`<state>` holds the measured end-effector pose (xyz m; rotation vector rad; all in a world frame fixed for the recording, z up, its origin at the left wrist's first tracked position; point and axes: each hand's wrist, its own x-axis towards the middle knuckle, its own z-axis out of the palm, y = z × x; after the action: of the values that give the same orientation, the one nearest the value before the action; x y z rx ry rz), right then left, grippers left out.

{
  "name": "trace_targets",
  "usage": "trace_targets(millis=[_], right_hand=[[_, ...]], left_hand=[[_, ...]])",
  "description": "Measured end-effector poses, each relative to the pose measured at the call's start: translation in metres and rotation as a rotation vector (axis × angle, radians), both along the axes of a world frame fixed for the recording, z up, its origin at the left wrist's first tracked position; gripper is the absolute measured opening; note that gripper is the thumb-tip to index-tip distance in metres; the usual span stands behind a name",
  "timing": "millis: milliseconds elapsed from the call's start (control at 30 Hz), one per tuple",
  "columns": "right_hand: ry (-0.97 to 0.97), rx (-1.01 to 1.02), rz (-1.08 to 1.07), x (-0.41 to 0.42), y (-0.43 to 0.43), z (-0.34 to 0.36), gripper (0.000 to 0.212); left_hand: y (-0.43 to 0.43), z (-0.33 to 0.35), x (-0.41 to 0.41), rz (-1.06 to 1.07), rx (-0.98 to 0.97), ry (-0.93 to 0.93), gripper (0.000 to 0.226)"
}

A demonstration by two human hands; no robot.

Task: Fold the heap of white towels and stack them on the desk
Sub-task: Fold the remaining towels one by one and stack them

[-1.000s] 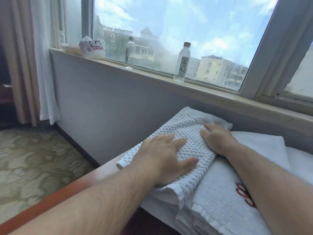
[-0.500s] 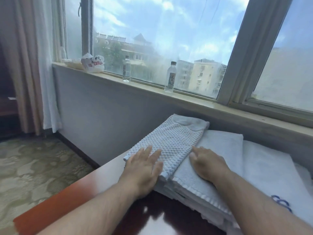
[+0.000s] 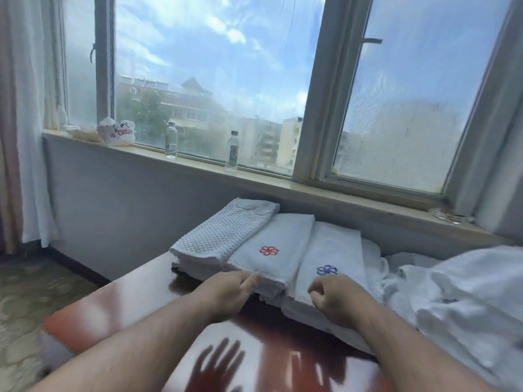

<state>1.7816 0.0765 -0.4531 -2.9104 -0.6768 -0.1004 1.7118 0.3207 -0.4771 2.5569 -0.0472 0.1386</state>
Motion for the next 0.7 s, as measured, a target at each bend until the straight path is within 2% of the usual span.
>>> trace_targets(millis=[200,300,333,467,600,700], right_hand=[[0.001,-0.006,-0.189,-0.057,-0.113,-0.006,0.026],[0.0,0.133,-0.327,-0.076,-0.173,-0.018,0.018],[-0.025,0.212,-0.371,-0.081,-0.19,-0.022,0.016],[-0.153,0.527,-0.561,-0.098,-0.239,-0.039,0.037],[-0.376,0.621,-0.626,-0.095,-0.261,-0.041,0.036],[-0.523,0.607,-0.671,-0.076,-0.271,-0.037,0.019]], left_hand=[[-0.098,-0.011,-0.01,-0.143,-0.022,-0.056,0.042],[-0.147,-0.017,-0.008,-0.238,-0.029,-0.078,0.037],[-0.163,-0.02,-0.006,-0.264,-0.045,-0.066,0.034],[-0.217,-0.029,0.001,-0.336,-0.135,-0.065,0.023],[-0.253,-0.032,0.018,-0.383,-0.191,-0.121,0.018],[-0.278,-0.035,0.035,-0.415,-0.263,-0.133,0.019]])
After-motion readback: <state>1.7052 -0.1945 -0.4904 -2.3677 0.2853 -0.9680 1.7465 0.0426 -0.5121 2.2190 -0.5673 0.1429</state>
